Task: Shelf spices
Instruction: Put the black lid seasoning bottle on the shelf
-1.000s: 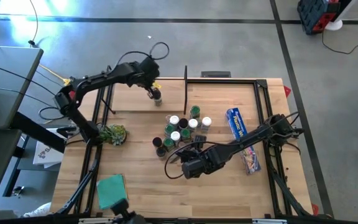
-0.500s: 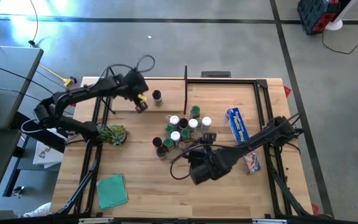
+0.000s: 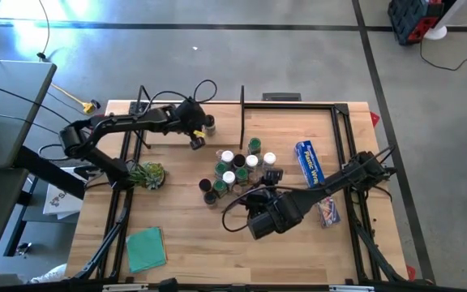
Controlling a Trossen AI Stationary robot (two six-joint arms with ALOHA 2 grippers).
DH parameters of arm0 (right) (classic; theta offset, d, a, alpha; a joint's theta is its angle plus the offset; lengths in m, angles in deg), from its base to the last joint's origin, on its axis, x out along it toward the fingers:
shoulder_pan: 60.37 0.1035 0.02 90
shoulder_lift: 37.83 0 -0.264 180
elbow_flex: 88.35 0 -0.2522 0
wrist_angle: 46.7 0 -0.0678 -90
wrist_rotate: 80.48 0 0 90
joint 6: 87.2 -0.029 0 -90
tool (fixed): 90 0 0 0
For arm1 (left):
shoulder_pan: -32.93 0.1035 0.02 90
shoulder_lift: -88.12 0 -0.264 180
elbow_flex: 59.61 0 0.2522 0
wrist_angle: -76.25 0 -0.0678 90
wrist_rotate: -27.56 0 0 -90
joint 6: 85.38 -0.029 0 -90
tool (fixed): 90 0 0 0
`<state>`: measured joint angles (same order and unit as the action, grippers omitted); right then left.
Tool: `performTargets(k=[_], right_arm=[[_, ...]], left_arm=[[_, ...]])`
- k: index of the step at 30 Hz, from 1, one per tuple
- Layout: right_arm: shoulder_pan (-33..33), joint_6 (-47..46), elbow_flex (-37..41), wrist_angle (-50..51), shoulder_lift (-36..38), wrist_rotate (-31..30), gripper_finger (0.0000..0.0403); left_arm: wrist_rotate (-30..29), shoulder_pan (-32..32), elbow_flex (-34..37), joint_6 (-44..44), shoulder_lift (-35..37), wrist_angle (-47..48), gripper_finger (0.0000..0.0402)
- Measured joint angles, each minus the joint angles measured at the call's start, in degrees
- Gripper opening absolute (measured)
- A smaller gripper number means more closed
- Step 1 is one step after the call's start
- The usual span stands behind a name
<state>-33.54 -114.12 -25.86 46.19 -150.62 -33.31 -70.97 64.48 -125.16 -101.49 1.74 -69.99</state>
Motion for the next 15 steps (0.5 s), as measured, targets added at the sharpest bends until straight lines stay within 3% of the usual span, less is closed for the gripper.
performTargets(k=[7, 15], right_arm=[[-0.11, 0.25, 0.02, 1.09, 0.0, 0.24, 0.0264], [-0.23, -0.04, 0.04, 1.46, 0.0, 1.33, 0.0264]], left_arm=[[-0.76, 0.37, 0.0, -4.78, -4.35, -8.82, 0.0], [6.96, 0.16, -0.04, -6.32, -5.43, -17.27, 0.0]])
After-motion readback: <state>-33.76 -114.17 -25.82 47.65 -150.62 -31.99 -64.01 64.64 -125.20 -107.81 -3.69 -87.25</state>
